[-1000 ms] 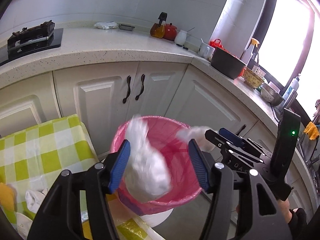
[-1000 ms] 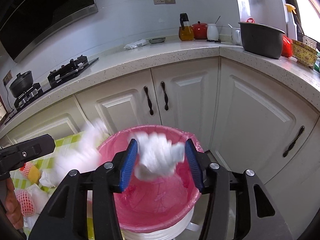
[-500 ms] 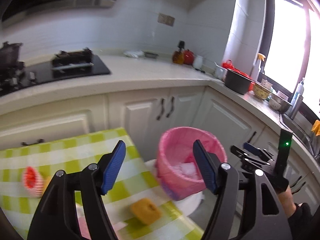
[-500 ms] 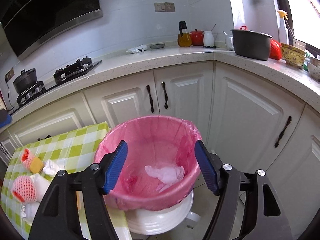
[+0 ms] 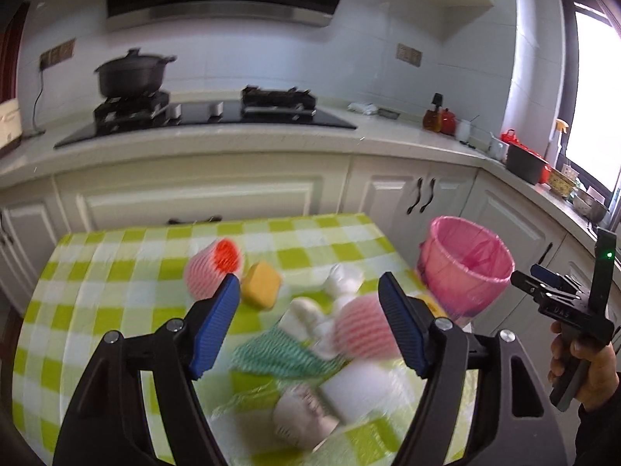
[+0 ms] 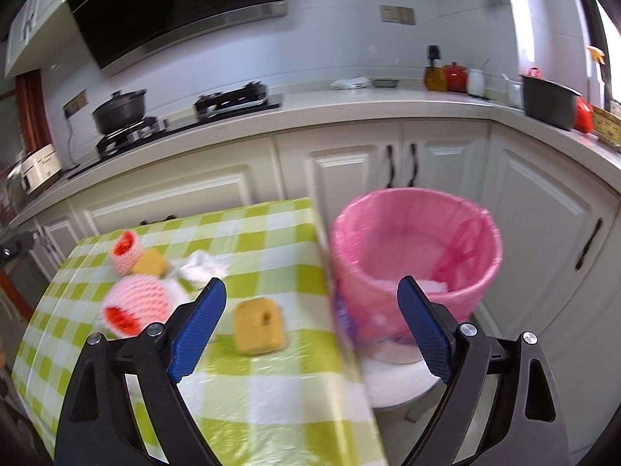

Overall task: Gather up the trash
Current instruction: 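Grasp a pink foam fruit net with each tool from the table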

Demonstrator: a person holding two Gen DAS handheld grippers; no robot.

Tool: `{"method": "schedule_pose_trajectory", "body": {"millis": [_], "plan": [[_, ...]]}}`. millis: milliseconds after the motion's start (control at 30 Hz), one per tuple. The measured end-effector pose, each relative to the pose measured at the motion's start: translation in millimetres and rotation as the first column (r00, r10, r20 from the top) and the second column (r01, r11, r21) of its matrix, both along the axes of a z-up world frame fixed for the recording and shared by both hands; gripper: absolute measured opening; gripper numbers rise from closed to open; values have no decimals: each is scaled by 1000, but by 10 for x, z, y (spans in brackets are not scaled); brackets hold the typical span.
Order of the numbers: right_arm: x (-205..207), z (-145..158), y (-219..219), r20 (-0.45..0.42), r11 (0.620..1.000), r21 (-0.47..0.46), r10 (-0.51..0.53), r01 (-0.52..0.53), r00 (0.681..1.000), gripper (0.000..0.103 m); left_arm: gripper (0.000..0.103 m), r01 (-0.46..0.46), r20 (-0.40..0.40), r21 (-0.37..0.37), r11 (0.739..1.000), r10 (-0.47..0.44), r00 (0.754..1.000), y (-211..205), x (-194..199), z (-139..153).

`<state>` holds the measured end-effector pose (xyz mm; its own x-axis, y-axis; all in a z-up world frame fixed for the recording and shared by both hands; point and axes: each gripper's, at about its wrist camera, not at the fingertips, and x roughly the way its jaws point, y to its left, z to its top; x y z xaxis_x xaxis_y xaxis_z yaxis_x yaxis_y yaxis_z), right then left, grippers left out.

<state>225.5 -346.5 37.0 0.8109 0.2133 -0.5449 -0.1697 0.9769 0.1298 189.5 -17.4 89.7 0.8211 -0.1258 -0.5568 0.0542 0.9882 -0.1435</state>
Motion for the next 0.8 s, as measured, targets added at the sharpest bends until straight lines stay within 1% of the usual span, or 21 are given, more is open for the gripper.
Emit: {"method": "schedule_pose_trajectory", "body": {"millis": [100,200,400,600,800], "plan": [[-23,-38,313,-19,998,-12,54,-55,998,85,71,-34,-36,-32,999,33,999,234,-95,-206],[-48,-64,603,-34,994,-23,102,-103,994,85,71,-65,-63,-44,997,63,996,418,-157,-370],[-49,-68,1090,-47,982,-51,181,-183,982,85,71,-93,-76,-61,994,89,993,627,-171,-466],[54,-122,1443,-86,969,-69,233,-239,969,85,71,-90,-94,-62,994,84,992,717,21,-515],[187,-237,1649,-126,962,-75,252,-262,959,85,73,-63,-119,-74,995,54,991,779,367,-619]]}}
